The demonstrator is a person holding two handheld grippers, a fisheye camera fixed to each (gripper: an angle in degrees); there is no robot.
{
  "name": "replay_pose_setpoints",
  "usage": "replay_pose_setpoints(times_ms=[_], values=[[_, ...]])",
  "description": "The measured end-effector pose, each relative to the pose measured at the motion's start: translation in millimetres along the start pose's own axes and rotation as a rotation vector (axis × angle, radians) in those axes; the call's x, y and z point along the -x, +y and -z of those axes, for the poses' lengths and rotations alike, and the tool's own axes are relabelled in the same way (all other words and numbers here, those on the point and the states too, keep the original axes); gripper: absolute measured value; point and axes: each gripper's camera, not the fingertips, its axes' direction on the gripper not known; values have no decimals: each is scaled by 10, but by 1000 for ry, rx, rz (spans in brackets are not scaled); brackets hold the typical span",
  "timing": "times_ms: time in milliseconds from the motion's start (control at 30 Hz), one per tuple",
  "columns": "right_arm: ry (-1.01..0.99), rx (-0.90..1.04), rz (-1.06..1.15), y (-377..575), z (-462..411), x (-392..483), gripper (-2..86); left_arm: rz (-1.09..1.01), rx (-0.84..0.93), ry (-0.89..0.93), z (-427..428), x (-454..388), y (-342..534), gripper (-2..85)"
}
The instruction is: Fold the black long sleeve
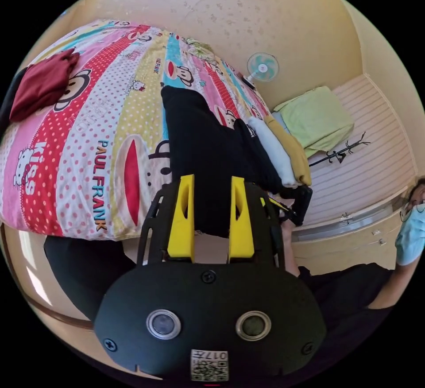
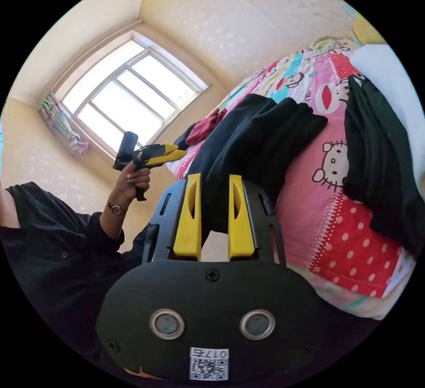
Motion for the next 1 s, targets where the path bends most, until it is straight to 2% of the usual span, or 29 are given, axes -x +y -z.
replay_pose_setpoints(times_ms=[67,167,233,300,367,467,500,533,600,633,700,800,900,1000], values=[[77,31,29,-3,57,49,49,26,34,-6,-44,95,-20,135],[162,-91,-4,118,587,92,41,56,82,28,-174,208,-14,164],[202,-29,-61,154,635,-99,40,68,134,36,-342,276,11,168],[166,71,-156,262,459,-512,45,117,220,90,-636,406,73,164],[88,34,-246,427,468,-733,53,167,206,178,-737,520,140,135],[68,-84,-409,795,648,-923,101,228,159,322,-701,684,233,103],[44,-104,-494,958,671,-1006,161,243,158,404,-666,719,257,90],[11,-104,-529,1040,664,-1049,191,245,159,439,-644,719,266,87],[-211,-118,-649,1403,539,-1238,240,182,175,490,-532,562,290,80],[-286,-133,-677,1495,486,-1290,246,159,182,487,-505,493,300,79],[-556,-208,-787,1776,203,-1512,263,69,214,478,-441,187,370,78],[-791,-320,-863,1843,-88,-1738,262,-3,246,471,-410,-164,520,77],[-808,-332,-757,1517,-115,-1767,241,-103,223,371,-276,-510,670,76],[-763,-301,-548,1088,136,-1498,223,-191,59,317,152,-734,695,80]])
